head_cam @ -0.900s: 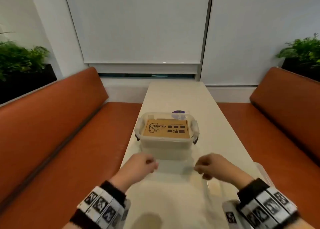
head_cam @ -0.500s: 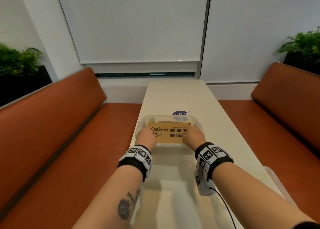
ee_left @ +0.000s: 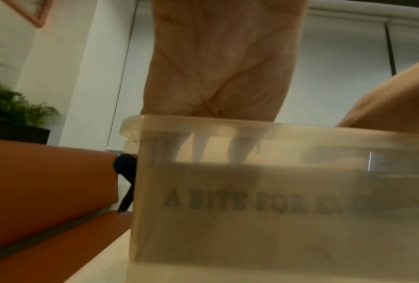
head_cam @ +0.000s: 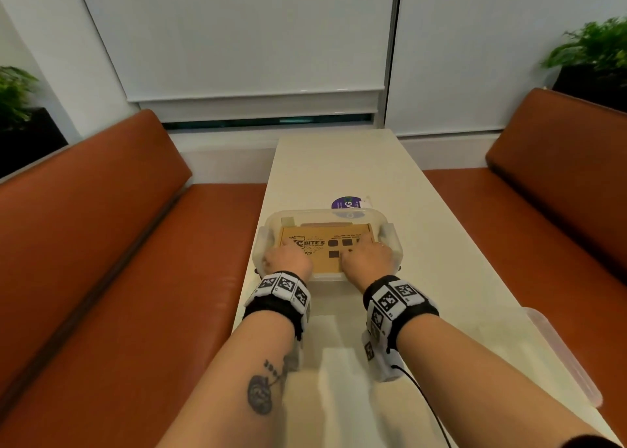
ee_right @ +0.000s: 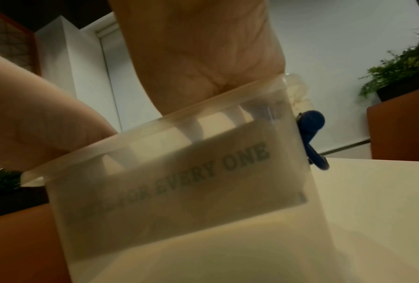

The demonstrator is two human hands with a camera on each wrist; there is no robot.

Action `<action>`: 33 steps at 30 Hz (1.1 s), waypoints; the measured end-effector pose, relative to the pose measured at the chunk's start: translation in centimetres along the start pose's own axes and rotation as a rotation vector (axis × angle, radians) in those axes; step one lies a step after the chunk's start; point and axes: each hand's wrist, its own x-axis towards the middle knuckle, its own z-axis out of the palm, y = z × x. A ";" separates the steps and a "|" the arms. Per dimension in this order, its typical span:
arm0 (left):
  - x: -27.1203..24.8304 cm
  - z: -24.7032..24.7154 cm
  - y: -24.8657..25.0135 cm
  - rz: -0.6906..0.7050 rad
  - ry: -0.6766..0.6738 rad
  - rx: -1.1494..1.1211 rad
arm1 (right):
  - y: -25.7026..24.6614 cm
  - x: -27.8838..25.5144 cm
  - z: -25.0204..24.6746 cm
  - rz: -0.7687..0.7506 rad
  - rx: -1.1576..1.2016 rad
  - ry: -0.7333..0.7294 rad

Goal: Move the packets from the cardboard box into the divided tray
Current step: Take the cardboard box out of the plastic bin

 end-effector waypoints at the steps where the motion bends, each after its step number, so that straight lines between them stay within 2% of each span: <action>1: 0.0 0.2 -0.1 0.006 0.021 -0.025 | 0.0 0.0 0.0 -0.004 -0.001 -0.001; 9: -0.5 -0.4 -0.7 0.019 0.172 -0.160 | -0.7 -1.0 -0.4 0.014 0.119 0.041; 13: -1.0 -1.7 -1.1 0.040 0.290 -0.209 | -1.3 -1.2 -1.4 -0.004 0.232 0.127; 17: -2.0 -3.2 -0.6 0.043 0.393 -0.305 | -2.2 -1.4 -3.1 -0.044 0.215 0.233; 22: -4.2 -4.9 -0.5 0.100 0.370 -0.512 | -2.8 -3.3 -5.4 -0.057 0.301 0.267; 27: -7.9 -5.8 -1.4 0.110 0.353 -0.507 | -2.5 -6.4 -7.0 -0.084 0.345 0.255; 33: -12.8 -4.8 -3.5 0.051 0.356 -0.499 | -1.5 -11.5 -6.7 -0.080 0.351 0.210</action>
